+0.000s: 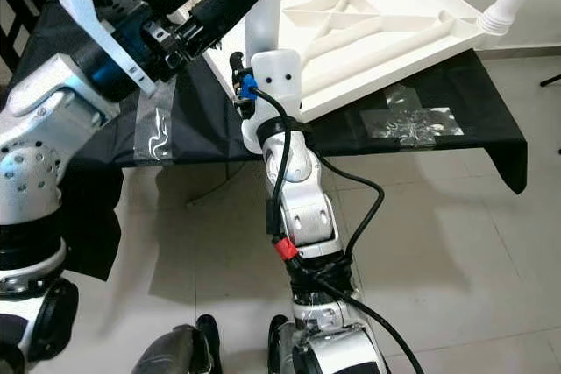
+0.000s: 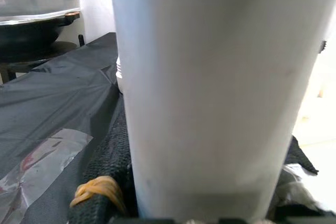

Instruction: Building children table

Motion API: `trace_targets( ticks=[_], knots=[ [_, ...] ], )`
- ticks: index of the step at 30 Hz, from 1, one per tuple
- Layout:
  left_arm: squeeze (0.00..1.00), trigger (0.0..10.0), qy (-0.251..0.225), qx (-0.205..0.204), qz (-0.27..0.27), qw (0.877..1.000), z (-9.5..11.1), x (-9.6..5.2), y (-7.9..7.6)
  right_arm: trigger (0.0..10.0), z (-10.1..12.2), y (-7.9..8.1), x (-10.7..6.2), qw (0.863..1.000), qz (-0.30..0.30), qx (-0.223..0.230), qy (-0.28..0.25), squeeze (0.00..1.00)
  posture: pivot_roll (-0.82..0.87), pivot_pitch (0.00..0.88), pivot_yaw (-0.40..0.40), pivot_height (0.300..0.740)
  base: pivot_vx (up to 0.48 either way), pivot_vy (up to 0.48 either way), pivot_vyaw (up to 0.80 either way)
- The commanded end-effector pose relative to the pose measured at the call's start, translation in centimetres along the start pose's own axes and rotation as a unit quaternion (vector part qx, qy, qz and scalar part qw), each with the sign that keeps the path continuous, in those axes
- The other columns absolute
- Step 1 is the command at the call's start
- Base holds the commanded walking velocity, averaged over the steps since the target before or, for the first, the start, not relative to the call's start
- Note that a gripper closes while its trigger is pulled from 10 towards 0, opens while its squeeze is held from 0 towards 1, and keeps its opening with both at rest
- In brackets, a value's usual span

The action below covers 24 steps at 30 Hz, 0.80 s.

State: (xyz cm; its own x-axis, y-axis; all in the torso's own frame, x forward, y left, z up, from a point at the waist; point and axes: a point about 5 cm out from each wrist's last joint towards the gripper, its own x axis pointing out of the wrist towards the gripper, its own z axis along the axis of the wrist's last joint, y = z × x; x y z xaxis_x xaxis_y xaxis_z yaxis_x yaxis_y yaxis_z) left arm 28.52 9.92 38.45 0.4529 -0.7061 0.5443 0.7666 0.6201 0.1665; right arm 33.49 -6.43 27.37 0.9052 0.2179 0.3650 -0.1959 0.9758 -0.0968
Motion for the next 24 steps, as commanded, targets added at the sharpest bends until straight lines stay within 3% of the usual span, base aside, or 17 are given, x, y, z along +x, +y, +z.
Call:
trace_targets(
  ticks=[1, 4, 8, 11, 12, 17, 18, 24],
  knots=[
    [1.00, 10.0, -0.003, 0.016, -0.024, 1.000, 0.3, 0.2, -0.4, 10.0, -3.0, 0.1, -0.6, 0.997, -0.003, 0.007, 0.077, 0.00, 0.03, 0.255, -0.034, 0.740, 0.000, 0.000, 0.00],
    [1.00, 10.0, -0.006, 0.033, -0.066, 0.997, 0.6, 0.8, -1.1, 10.0, -3.0, 0.3, -0.5, 0.997, 0.000, 0.012, 0.079, 0.00, 0.03, 0.253, -0.035, 0.740, 0.000, 0.000, 0.00],
    [1.00, 10.0, -0.003, 0.040, -0.081, 0.996, 0.4, 1.2, -1.7, 10.0, -3.0, 0.4, -0.4, 0.997, 0.001, 0.013, 0.079, 0.00, 0.03, 0.252, -0.035, 0.740, 0.000, 0.000, 0.00],
    [1.00, 10.0, -0.011, 0.021, -0.101, 0.995, 0.1, 1.8, -2.3, 10.0, -3.0, 0.4, -0.4, 0.997, 0.001, 0.013, 0.079, 0.00, 0.03, 0.250, -0.036, 0.740, 0.000, 0.000, 0.00],
    [0.44, 10.0, -0.009, 0.020, -0.108, 0.994, 0.0, 2.0, -2.6, 10.0, -3.0, 0.4, -0.4, 0.997, 0.002, 0.013, 0.079, 0.00, 0.03, 0.247, -0.035, 0.740, 0.000, 0.000, 0.00],
    [0.44, 10.0, -0.005, 0.023, -0.118, 0.993, -0.2, 2.3, -2.8, 10.0, -3.0, 0.4, -0.4, 0.997, 0.002, 0.013, 0.079, 0.00, 0.03, 0.247, -0.035, 0.740, 0.000, 0.000, 0.00],
    [0.00, 10.0, -0.010, 0.017, -0.115, 0.993, -0.3, 2.4, -2.9, 10.0, -3.0, 0.5, -0.3, 0.997, 0.003, 0.014, 0.078, 0.00, 0.02, 0.243, -0.028, 0.740, 0.000, 0.000, 0.00],
    [0.00, 10.0, -0.009, 0.028, -0.090, 0.995, -0.5, 3.1, -3.2, 10.0, -2.9, 0.7, -0.4, 0.997, 0.006, 0.017, 0.076, 0.00, 0.02, 0.241, -0.028, 0.740, 0.000, 0.000, 0.00]
  ],
)
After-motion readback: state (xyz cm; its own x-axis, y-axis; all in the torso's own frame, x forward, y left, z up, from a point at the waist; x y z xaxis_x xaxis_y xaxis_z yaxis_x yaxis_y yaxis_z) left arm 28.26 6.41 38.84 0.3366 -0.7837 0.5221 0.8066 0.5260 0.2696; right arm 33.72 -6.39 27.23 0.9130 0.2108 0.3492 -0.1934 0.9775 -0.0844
